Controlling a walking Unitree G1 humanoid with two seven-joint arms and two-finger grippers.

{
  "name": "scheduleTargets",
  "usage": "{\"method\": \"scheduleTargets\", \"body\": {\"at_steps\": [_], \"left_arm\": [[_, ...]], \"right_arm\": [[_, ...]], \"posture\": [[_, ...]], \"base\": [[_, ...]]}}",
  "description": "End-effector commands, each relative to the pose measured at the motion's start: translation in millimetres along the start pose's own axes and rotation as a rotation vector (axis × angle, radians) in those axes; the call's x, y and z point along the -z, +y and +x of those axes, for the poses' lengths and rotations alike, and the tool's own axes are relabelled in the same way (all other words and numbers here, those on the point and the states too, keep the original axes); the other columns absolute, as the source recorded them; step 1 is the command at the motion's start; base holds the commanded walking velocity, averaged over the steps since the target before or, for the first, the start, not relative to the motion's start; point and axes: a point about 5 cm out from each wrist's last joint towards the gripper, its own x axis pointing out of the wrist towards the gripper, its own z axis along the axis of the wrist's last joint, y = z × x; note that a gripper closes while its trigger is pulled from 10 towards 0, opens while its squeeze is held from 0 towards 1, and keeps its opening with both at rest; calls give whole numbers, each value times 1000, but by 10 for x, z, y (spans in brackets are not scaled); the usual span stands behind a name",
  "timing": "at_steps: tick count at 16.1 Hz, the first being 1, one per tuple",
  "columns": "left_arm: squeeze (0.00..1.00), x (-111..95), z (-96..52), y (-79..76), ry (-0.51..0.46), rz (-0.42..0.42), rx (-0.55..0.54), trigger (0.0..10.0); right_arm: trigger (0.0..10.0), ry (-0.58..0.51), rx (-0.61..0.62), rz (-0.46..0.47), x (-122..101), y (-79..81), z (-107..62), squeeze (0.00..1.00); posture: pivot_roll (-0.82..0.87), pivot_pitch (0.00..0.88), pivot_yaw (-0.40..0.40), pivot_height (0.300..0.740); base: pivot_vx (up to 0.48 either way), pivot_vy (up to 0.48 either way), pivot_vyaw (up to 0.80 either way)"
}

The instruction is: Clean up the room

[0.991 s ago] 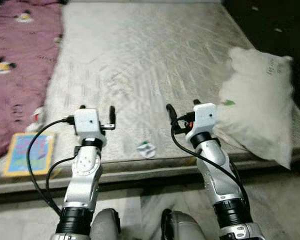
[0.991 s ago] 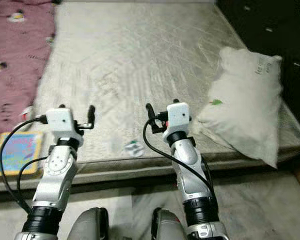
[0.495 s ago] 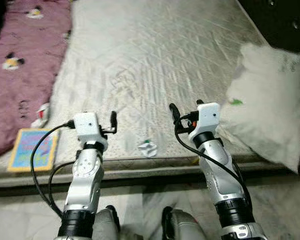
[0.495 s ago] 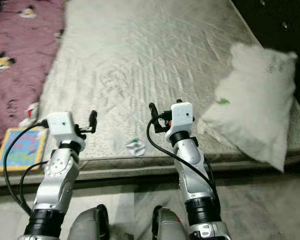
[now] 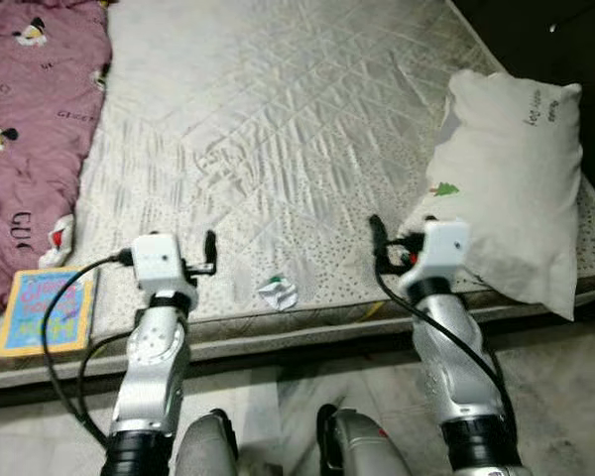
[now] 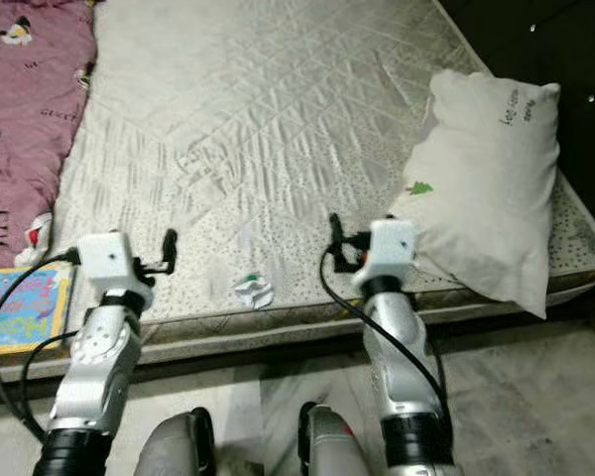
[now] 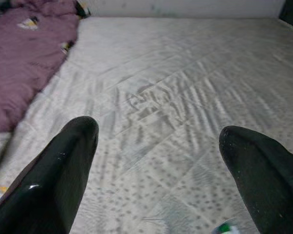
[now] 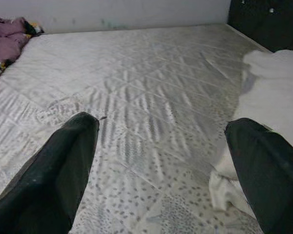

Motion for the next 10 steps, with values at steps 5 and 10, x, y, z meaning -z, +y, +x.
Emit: {"method": "scheduleTargets", "body": {"at_steps": [5,10], "left_arm": [[0,-89,-25,-47,-51,63,12,10000],[0,-96,-49,17,-47,59,-2,10000]], "right_arm": [[10000,-11,-7,1,-37,7,-13,0],[10000,-12,-66,5,-63,90,-12,0]], "posture": [[-19,215,13,740],[-23,231,1,740]], "base": [[0,0,0],[0,0,0]]}}
